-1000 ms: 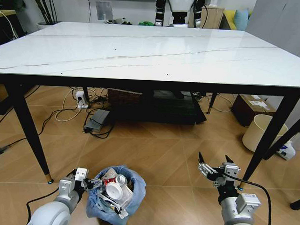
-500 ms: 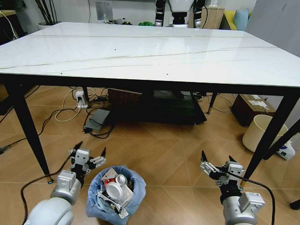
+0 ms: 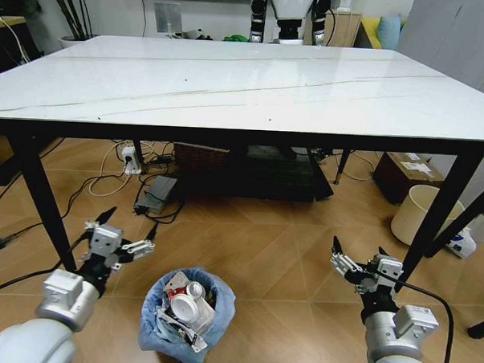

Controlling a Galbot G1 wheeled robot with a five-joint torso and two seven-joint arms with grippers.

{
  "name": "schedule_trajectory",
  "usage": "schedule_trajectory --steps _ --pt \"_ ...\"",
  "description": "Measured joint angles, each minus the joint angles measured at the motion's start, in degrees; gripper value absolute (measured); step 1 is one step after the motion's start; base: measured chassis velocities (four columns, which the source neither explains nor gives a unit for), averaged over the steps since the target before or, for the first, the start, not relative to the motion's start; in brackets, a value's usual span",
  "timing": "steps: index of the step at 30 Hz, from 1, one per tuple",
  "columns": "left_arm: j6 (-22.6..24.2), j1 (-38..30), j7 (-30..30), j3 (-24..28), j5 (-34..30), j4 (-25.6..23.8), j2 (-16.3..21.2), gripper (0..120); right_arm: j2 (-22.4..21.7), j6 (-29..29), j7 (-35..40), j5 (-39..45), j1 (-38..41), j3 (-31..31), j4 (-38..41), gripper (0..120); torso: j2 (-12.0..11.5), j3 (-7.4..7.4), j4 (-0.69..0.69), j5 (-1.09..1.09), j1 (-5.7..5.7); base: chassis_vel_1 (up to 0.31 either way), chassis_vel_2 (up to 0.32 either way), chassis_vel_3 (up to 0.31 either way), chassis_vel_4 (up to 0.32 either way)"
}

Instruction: Pick up the trash bin and place the trash from the table into it.

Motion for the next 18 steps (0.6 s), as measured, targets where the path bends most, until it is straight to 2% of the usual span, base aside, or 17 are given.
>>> schedule_trajectory --steps 8,18 --pt "0.04 0.40 -7.01 0.80 1.33 -1.55 -3.91 100 1.08 -2.29 1.00 0.13 0.35 -0.85 1.79 100 0.00 0.00 -0.01 0.00 0.00 0.000 0.000 0.000 0.000" --pt "1.39 0.46 -8.46 2.79 1.42 -2.57 -4.22 100 0.91 -2.31 0.57 -0.34 0.37 -0.82 2.03 100 0.00 0.00 -0.01 0.01 0.00 0.000 0.000 0.000 0.000"
